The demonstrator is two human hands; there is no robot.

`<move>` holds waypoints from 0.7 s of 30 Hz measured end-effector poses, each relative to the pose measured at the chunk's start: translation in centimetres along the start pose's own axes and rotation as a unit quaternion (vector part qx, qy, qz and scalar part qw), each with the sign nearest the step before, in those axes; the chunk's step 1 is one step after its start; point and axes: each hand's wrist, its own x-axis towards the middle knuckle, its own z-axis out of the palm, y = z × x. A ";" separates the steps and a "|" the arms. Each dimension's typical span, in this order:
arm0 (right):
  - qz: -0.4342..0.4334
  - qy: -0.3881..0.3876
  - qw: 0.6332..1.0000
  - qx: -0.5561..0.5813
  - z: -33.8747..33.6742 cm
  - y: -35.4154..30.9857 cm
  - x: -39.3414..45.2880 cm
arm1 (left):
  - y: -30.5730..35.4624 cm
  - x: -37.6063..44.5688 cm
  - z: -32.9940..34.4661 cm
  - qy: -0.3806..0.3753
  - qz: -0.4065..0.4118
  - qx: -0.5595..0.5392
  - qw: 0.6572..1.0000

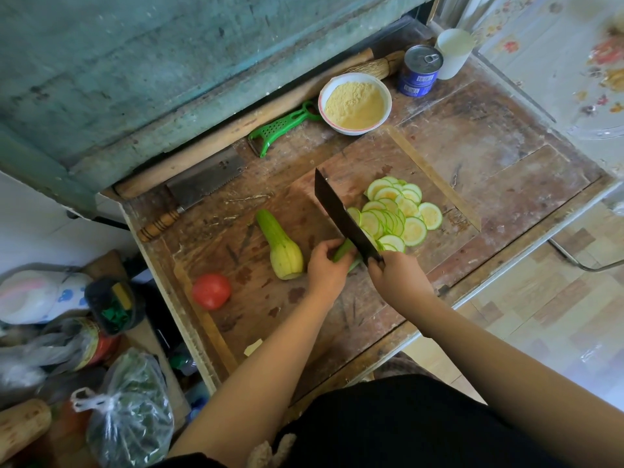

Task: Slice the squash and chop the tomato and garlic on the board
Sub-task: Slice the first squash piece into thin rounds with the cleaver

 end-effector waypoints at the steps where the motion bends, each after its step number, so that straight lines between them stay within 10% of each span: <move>1: -0.005 0.005 1.000 0.003 -0.3 0.0 -0.2 | 0.0 0.0 0.0 0.000 -0.003 0.003 1.000; 21: -0.037 0.027 0.999 -0.022 -1.6 0.3 -2.8 | 0.4 0.0 0.1 0.023 -0.015 -0.054 0.998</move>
